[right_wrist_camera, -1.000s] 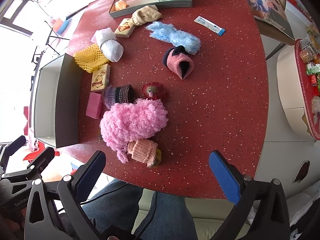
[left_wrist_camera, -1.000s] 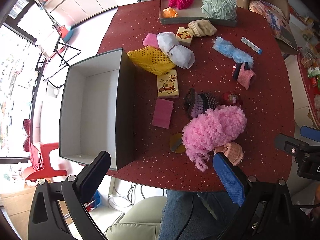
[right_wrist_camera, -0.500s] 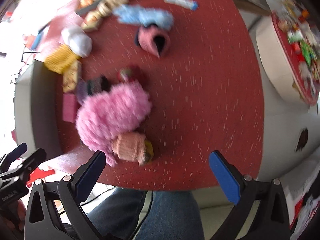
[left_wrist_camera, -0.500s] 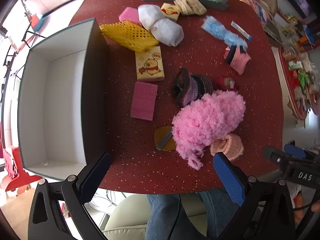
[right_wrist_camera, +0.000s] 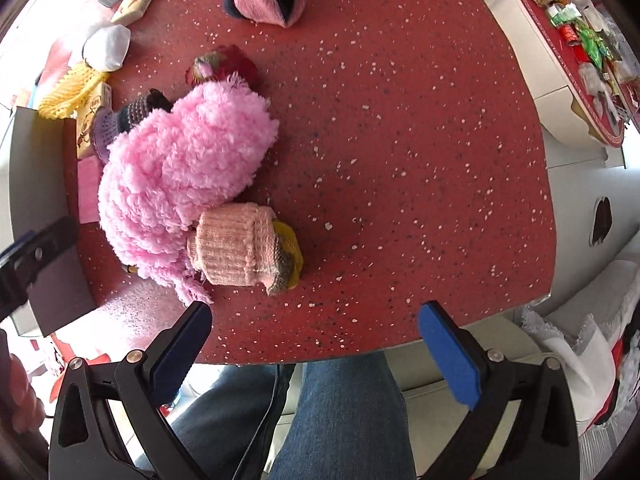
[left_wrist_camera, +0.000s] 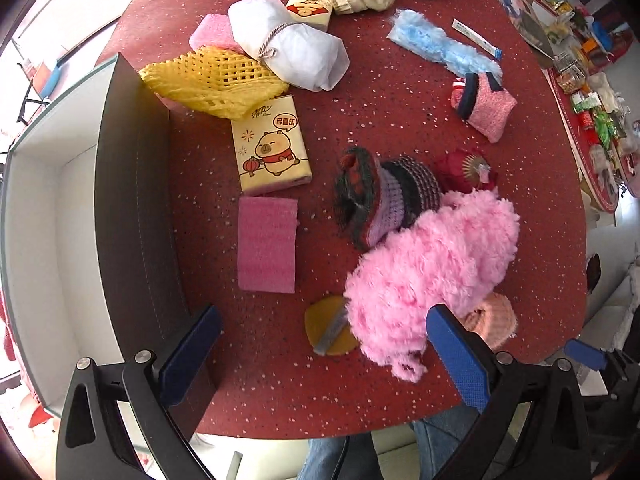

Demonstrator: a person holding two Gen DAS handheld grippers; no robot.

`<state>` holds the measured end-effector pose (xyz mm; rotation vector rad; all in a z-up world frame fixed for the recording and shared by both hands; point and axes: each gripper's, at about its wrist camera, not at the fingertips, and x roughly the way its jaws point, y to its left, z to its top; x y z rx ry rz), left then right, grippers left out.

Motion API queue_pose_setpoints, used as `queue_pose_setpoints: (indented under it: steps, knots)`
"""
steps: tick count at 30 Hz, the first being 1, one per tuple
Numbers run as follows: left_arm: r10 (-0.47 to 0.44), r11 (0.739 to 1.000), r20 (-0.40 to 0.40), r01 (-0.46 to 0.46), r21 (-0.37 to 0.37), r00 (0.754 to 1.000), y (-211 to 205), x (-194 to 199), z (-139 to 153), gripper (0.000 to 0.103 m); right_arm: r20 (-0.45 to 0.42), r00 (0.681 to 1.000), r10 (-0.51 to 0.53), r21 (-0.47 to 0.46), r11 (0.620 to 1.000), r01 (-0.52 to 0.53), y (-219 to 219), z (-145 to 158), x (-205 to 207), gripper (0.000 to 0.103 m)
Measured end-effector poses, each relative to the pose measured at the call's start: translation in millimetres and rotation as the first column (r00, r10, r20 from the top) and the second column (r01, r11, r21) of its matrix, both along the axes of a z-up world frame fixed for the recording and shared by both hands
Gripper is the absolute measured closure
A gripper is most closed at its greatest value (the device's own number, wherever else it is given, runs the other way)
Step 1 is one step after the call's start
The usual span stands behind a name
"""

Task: Organize soft objects
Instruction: 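Grasp the pink foam sponge with the left tool while the right tool grasps the peach knit item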

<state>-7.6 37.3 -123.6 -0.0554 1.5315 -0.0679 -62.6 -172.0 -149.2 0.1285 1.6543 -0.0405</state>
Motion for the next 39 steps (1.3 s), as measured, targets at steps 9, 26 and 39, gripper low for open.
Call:
queue_pose_setpoints:
  steps: [9,26,39]
  knots:
    - [-0.012,1.0,-0.003,0.012,-0.01,1.0,6.5,7.8,-25.0,0.0,0.013,1.0,-0.021,-0.012,1.0,0.021,6.2,-11.5,2.7,0.0]
    - [-0.05,0.998,-0.014,0.05,0.041,0.999,21.5,27.1,-62.5,0.0,-0.003,0.997,-0.072,-0.057,0.996,0.071,20.5,-59.8,7.6,0.0]
    - [-0.059,0.996,-0.038,0.061,0.069,0.998,26.9,37.2,-108.8,0.0,0.001,0.999,-0.036,-0.051,0.998,0.036,16.0,-80.3,4.2,0.0]
